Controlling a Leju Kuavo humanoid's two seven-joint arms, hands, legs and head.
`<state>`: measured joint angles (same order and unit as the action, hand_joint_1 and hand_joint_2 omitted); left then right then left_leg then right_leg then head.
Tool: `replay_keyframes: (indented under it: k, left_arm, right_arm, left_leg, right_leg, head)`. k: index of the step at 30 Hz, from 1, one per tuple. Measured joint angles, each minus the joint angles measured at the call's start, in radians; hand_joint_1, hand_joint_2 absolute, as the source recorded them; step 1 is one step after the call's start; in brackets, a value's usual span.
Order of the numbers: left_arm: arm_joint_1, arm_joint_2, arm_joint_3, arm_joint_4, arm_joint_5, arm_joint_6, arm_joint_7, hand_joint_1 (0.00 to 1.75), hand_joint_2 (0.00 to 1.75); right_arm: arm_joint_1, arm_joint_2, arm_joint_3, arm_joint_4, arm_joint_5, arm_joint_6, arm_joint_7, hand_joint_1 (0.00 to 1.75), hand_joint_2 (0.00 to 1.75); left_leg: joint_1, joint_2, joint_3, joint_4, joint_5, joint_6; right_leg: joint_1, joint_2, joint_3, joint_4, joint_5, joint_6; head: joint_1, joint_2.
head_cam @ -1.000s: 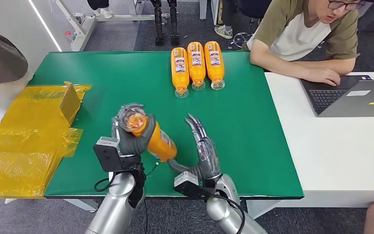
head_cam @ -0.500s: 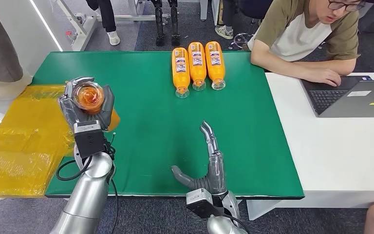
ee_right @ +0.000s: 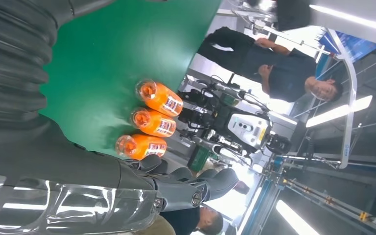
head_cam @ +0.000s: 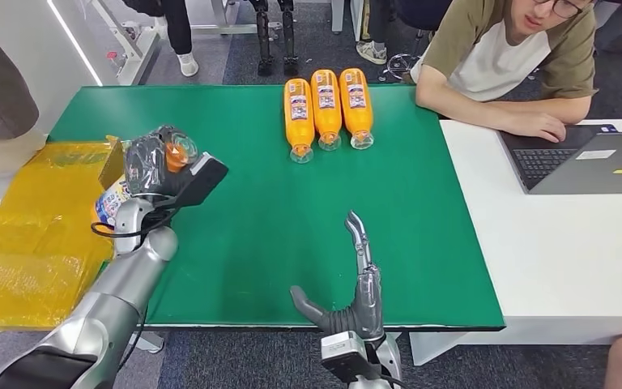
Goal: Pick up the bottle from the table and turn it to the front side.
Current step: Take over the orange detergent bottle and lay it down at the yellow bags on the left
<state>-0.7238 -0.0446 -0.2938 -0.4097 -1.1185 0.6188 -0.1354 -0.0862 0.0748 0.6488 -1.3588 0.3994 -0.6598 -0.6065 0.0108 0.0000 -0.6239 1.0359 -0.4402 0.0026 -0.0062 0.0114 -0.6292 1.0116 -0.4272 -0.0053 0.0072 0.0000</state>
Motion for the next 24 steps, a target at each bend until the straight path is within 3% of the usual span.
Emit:
replay_keyframes:
  k: [6, 9, 18, 23, 24]
  left_arm:
    - [0.018, 0.036, -0.086, 0.073, -0.151, -0.006, 0.165, 1.75, 1.75]
    - [0.032, 0.057, -0.107, 0.089, -0.18, -0.004, 0.202, 1.75, 1.75]
    - [0.058, 0.105, -0.139, 0.11, -0.222, -0.023, 0.195, 1.75, 1.75]
    - [0.067, 0.121, -0.16, 0.124, -0.266, -0.126, 0.143, 1.75, 1.75]
    - [0.07, 0.122, -0.165, 0.127, -0.276, -0.151, 0.142, 1.65, 1.75]
  right_arm:
    - [0.006, 0.0, 0.0, -0.005, 0.0, 0.002, 0.002, 0.0, 1.75]
    - [0.013, 0.0, -0.001, -0.005, -0.001, 0.004, 0.002, 0.0, 1.75]
    - [0.019, 0.0, -0.006, -0.005, -0.001, 0.016, 0.003, 0.0, 1.75]
    - [0.019, 0.0, -0.007, -0.005, 0.003, 0.039, 0.003, 0.0, 1.75]
    - [0.019, 0.0, -0.008, -0.005, 0.004, 0.042, 0.004, 0.0, 1.75]
  left_leg:
    - [0.0, 0.0, -0.001, 0.0, 0.0, 0.0]
    - [0.0, 0.0, 0.0, 0.0, 0.0, 0.0]
    - [0.0, 0.0, -0.001, 0.0, 0.0, 0.0]
    - [0.0, 0.0, -0.001, 0.0, 0.0, 0.0]
    - [0.0, 0.0, -0.001, 0.0, 0.0, 0.0]
  right_leg:
    - [0.0, 0.0, 0.0, 0.0, 0.0, 0.0]
    - [0.0, 0.0, 0.0, 0.0, 0.0, 0.0]
    - [0.0, -0.001, -0.001, 0.0, 0.0, 0.0]
    - [0.0, -0.001, -0.001, 0.0, 0.0, 0.0]
    - [0.0, -0.001, -0.001, 0.0, 0.0, 0.0]
  head:
    - [0.0, 0.0]
    - [0.0, 0.0]
    - [0.0, 0.0]
    - [0.0, 0.0]
    - [0.0, 0.0]
